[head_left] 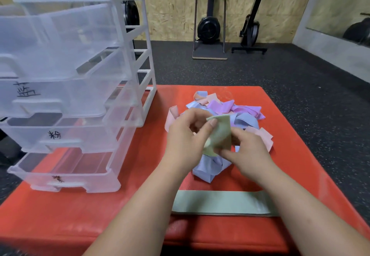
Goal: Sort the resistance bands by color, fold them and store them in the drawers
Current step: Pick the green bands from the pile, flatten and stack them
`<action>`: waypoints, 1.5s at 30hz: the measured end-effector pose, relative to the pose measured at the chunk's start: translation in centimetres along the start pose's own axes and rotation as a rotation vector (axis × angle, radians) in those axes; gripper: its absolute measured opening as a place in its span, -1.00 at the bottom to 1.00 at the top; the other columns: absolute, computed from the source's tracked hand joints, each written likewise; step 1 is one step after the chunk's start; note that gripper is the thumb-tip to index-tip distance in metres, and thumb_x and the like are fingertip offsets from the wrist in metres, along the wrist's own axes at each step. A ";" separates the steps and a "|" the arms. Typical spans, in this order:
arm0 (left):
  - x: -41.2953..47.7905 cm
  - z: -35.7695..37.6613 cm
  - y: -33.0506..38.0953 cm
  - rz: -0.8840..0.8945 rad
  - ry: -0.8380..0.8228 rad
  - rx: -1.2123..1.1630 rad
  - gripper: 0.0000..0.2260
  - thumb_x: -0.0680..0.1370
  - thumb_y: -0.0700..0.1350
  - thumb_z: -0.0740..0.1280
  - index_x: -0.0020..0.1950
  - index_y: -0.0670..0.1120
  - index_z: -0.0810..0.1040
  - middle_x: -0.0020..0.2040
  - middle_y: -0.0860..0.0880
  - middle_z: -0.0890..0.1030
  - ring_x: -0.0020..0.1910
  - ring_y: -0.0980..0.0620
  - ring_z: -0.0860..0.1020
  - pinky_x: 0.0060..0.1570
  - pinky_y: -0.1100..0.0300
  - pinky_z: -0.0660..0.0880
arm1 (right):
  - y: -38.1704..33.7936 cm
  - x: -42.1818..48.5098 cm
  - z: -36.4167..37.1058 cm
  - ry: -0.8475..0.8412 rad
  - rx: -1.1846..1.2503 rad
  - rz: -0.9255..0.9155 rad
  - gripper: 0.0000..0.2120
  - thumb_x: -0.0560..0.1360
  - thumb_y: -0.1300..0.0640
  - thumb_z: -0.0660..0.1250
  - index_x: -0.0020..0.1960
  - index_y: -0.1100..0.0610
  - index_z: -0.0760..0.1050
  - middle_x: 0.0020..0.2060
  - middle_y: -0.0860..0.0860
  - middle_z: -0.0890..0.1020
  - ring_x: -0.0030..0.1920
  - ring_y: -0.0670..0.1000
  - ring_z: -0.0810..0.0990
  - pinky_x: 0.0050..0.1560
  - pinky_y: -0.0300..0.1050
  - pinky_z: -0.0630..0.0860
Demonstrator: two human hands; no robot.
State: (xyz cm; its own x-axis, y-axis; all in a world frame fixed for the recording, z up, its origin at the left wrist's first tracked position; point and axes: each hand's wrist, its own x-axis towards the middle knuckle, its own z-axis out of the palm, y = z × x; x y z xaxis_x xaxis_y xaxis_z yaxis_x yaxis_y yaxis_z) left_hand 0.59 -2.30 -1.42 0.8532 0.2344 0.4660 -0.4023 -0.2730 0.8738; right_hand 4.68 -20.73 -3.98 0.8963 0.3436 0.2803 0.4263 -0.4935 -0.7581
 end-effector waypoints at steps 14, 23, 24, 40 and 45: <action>1.3 -3.2 -1.8 -0.094 0.295 -0.080 -0.86 0.67 -0.16 0.40 0.19 -0.03 0.70 0.03 0.03 0.76 0.04 -0.01 0.73 0.11 0.01 0.66 | -0.8 1.5 -4.5 0.261 -0.017 -0.199 -0.81 0.59 0.19 0.44 0.18 0.00 0.66 -0.02 -0.16 0.74 0.01 -0.15 0.70 0.07 -0.25 0.55; 0.3 -3.9 -5.9 -0.379 0.156 0.417 -0.94 0.53 -0.10 0.39 -0.09 0.07 0.62 -0.20 0.12 0.71 -0.14 0.06 0.70 0.01 -0.06 0.63 | 5.0 0.0 -6.0 -0.201 -0.379 0.183 -0.95 0.55 -0.07 0.47 -0.02 -0.22 0.63 -0.06 -0.28 0.69 -0.15 -0.28 0.62 -0.07 -0.23 0.52; 0.3 -3.9 -6.0 -0.383 0.159 0.437 -0.94 0.54 -0.10 0.39 -0.08 0.07 0.62 -0.19 0.12 0.71 -0.13 0.05 0.69 0.00 -0.04 0.62 | 5.1 0.1 -6.2 -0.199 -0.349 0.189 -0.95 0.53 -0.08 0.49 -0.01 -0.20 0.65 -0.06 -0.28 0.69 -0.14 -0.28 0.63 -0.07 -0.24 0.52; 0.5 -5.5 -5.6 -0.431 0.249 0.359 -0.93 0.57 -0.07 0.40 -0.09 0.04 0.67 -0.20 0.07 0.71 -0.13 0.04 0.67 -0.04 0.04 0.58 | 5.2 -0.4 -8.2 0.233 -0.010 0.243 -0.80 0.50 0.23 0.53 0.06 0.02 0.62 -0.20 0.02 0.69 -0.30 0.06 0.63 -0.28 -0.27 0.56; -0.6 -6.2 -3.5 -0.521 0.241 0.129 -0.88 0.44 -0.07 0.39 -0.13 -0.01 0.73 -0.18 0.06 0.73 -0.17 0.05 0.63 0.01 -0.06 0.63 | 4.4 -2.3 -9.0 0.320 0.100 0.245 -0.80 0.47 0.17 0.59 0.00 -0.01 0.62 -0.21 0.04 0.75 -0.22 0.09 0.71 -0.07 0.02 0.60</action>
State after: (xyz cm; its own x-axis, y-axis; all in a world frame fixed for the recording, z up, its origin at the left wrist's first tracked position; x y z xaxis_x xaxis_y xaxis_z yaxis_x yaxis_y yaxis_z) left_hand -0.62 4.34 -3.94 0.8218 0.5697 0.0117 0.1056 -0.1725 0.9793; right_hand 5.62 -30.83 -2.64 0.9691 -0.0479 0.2419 0.1962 -0.4442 -0.8742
